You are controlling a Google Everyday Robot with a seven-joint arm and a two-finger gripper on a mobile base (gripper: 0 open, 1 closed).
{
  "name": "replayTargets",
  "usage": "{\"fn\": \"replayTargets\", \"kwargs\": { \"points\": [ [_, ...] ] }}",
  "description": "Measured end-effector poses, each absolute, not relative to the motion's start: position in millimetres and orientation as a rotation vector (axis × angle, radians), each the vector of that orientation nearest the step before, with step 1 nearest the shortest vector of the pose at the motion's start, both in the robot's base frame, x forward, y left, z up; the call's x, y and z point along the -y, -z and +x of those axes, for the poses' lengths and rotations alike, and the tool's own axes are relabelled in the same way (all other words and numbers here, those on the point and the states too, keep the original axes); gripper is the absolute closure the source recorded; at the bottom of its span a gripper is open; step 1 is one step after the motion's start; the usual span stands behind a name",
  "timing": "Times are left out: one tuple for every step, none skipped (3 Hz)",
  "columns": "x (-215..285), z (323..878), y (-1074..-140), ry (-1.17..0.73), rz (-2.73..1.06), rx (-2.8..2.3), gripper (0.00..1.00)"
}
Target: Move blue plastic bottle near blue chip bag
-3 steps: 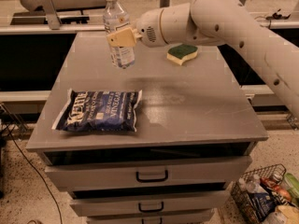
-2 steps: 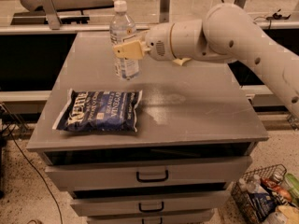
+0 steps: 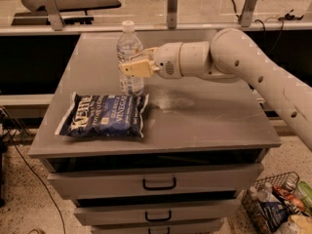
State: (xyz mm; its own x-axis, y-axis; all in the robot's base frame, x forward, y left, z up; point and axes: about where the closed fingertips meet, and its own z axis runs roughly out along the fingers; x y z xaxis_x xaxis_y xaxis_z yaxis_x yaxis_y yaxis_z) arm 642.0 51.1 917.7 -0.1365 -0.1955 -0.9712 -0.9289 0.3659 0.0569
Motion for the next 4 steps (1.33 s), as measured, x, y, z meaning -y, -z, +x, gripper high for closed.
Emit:
{"fn": "replayTargets", "kwargs": {
  "points": [
    [-57,641,-911,-0.917,-1.095,-1.548,0.62],
    [-60,636,-910,-0.935,-1.136,-1.517,0.38],
    [-61,630,-912,-0.953,-1.159,-1.497,0.14],
    [-61,626,-913,-0.964,-1.171,-1.486,0.00]
  ]
}}
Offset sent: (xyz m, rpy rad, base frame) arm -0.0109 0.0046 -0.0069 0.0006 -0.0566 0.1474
